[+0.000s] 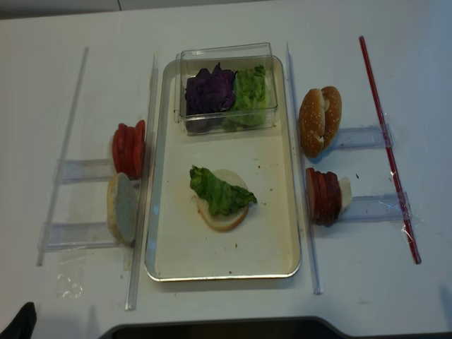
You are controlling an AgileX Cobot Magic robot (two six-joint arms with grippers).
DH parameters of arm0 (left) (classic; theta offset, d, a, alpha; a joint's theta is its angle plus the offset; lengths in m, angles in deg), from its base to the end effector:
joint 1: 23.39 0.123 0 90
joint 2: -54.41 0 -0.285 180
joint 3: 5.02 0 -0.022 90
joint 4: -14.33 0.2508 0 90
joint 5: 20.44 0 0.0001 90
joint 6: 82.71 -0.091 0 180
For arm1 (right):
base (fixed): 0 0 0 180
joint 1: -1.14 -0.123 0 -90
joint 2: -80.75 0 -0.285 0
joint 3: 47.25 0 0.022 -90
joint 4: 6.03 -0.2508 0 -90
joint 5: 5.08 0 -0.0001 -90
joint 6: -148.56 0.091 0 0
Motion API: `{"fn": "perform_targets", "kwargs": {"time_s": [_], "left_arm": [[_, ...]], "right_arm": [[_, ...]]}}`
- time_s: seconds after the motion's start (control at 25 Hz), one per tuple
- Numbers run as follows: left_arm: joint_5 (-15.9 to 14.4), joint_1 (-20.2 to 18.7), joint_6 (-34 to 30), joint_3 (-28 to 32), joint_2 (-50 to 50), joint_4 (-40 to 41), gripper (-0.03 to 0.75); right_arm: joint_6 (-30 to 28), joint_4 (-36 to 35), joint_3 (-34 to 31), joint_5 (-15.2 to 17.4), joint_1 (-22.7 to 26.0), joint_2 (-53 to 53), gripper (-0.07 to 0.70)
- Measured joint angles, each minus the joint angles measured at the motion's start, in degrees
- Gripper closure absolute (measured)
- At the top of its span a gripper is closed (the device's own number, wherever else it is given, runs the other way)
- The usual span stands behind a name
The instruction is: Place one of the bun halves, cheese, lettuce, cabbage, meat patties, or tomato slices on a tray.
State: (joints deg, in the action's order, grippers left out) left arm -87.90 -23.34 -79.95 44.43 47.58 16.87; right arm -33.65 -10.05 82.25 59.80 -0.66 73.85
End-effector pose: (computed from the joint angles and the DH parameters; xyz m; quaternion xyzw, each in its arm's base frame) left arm -0.0110 0.0037 0.2639 -0.0238 0.8813 0.0109 0.4717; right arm -0.0069 0.0056 0.2624 -0.0329 0.8746 0.0333 0.4825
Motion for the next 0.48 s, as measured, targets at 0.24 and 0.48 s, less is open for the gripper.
{"fn": "perform_targets", "kwargs": {"time_s": [0.24,0.48], "left_arm": [[0.00,0.00,0.00,0.00,0.00,0.00,0.120],[0.00,0.00,0.00,0.00,0.00,0.00,0.120]], "right_arm": [[-0.11,0.00,0.00,0.00,0.00,0.00,0.178],[-0.12,0.00,0.00,0.00,0.00,0.00,0.178]]}}
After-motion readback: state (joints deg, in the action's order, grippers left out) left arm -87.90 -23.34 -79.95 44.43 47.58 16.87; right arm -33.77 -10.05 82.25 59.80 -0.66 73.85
